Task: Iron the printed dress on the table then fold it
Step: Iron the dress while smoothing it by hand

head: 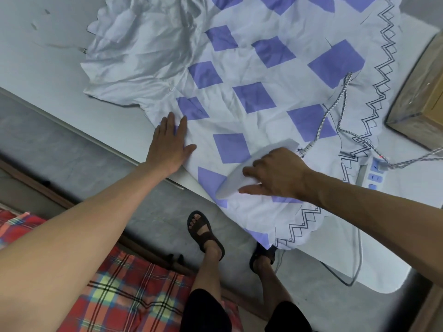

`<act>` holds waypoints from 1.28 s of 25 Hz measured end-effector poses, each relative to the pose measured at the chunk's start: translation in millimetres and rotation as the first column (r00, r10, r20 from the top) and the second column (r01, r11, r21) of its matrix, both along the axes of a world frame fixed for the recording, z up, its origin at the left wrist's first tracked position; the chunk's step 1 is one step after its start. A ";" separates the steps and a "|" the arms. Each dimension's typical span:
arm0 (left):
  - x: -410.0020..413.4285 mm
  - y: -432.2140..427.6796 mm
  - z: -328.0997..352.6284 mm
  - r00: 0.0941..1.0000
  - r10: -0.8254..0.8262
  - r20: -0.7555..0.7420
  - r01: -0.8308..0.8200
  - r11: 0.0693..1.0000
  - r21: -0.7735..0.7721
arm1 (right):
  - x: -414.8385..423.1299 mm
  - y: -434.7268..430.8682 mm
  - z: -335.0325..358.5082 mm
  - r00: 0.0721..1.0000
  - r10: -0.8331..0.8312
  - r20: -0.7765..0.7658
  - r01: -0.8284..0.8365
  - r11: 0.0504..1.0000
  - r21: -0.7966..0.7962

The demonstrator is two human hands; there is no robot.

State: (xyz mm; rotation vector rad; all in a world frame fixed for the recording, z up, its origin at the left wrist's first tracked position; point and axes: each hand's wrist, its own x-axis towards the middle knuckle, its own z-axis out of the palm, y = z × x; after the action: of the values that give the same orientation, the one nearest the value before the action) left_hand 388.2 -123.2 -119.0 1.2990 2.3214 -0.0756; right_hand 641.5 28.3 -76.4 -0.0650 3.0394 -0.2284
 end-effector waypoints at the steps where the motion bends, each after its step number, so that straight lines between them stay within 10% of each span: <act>1: -2.3 0.2 -0.1 1.000 -0.005 0.000 0.005 1.000 -0.008 | -13.0 0.8 0.7 1.000 0.002 -0.008 -0.001 1.000 0.005; 28: 73.4 14.3 8.5 0.992 -0.115 -0.059 0.100 0.970 -0.220 | 107.1 -11.6 1.5 0.957 0.004 0.289 0.009 0.999 -0.045; 32: 76.4 34.4 38.1 0.978 0.132 0.161 -0.157 0.976 0.151 | 89.1 11.6 39.4 0.902 -0.315 0.297 0.363 0.924 -0.121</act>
State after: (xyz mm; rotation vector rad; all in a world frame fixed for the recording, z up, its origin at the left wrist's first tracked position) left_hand 464.6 -88.8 -80.9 1.1620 2.3229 0.2560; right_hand 730.6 39.9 -37.0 0.4533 2.7268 -0.4851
